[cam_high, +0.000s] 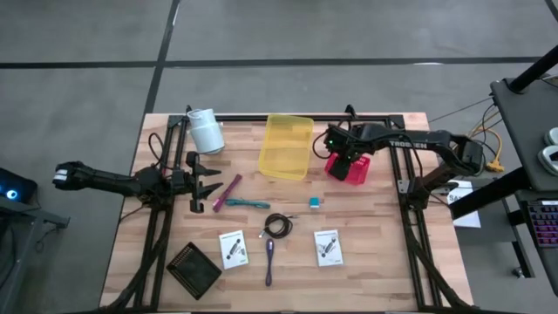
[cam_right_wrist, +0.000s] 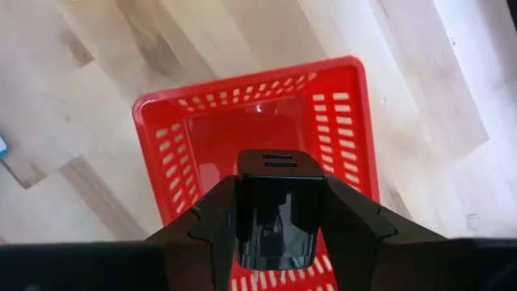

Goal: Pick and place items into bin
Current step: Put the black charger adapter into the red bin, then put the blue charger adapter into the red bin

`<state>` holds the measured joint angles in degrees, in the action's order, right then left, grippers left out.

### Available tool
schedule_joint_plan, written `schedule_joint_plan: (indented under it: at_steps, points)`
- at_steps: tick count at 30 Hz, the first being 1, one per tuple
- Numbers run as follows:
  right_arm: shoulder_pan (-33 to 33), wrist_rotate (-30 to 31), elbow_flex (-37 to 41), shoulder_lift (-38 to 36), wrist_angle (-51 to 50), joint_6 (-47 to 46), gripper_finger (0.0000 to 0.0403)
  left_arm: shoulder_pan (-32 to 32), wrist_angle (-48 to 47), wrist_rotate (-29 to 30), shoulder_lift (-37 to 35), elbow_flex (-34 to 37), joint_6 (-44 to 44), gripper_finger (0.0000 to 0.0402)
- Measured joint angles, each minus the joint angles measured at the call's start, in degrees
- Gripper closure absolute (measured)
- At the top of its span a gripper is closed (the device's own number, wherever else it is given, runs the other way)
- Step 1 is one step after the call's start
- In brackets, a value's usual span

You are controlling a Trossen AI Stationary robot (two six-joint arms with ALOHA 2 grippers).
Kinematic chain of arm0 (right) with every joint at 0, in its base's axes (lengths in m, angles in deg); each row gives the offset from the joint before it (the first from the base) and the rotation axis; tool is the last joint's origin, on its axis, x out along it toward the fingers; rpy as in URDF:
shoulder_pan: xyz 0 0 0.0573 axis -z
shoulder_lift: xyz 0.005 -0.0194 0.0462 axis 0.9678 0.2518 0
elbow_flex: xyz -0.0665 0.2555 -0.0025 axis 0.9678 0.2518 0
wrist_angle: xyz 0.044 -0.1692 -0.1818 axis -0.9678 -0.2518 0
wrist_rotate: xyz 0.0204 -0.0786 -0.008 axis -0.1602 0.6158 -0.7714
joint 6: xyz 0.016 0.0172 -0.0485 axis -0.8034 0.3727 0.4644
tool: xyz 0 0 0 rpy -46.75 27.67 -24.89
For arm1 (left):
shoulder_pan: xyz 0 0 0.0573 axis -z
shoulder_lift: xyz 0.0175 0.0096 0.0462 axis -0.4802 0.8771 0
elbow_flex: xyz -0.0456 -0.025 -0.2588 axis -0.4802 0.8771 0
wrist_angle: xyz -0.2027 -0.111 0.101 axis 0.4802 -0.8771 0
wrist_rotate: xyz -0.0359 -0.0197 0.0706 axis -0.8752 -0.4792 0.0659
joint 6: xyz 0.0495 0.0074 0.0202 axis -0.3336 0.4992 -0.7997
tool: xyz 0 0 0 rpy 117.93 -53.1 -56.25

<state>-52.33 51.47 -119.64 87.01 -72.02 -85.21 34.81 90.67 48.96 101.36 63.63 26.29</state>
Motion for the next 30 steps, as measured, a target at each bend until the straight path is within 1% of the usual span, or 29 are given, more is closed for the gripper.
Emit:
schedule_joint_plan:
  at_steps: [5, 10, 12, 17, 20, 28, 30]
  points:
    - [0.6, -1.5, 1.7, 0.0, 2.7, 0.5, 0.0271, 0.0, 0.0, 0.0, 0.0, 0.0, 0.0, 0.0249]
    - [1.4, -1.0, 1.8, 0.0, 3.0, 0.3, 0.0269, 0.0, -0.1, 0.0, 0.0, 0.0, 0.0, 0.0249]
    - [1.6, -0.9, 1.8, 0.0, 3.2, 0.2, 0.0260, 0.0, -0.2, 0.0, 0.0, 0.0, 0.0, 0.0249]
    - [1.6, -0.9, 1.7, 0.0, 3.2, 0.2, 0.0223, 0.0, -0.2, 0.0, 0.0, 0.0, 0.0, 0.0249]
    - [1.6, -0.9, 1.7, 0.0, 3.2, -0.3, 0.0209, 0.0, -0.2, 0.0, 0.0, 0.0, 0.0, 0.0249]
    - [1.6, -1.1, 1.6, -0.1, 3.2, -1.3, 0.0206, 0.0, -0.1, 0.0, 0.1, 0.0, 0.0, 0.0249]
    - [1.6, -1.9, 1.6, -0.1, 3.2, -2.5, 0.0205, 0.0, -0.1, 0.0, 0.1, 0.0, 0.0, 0.0249]
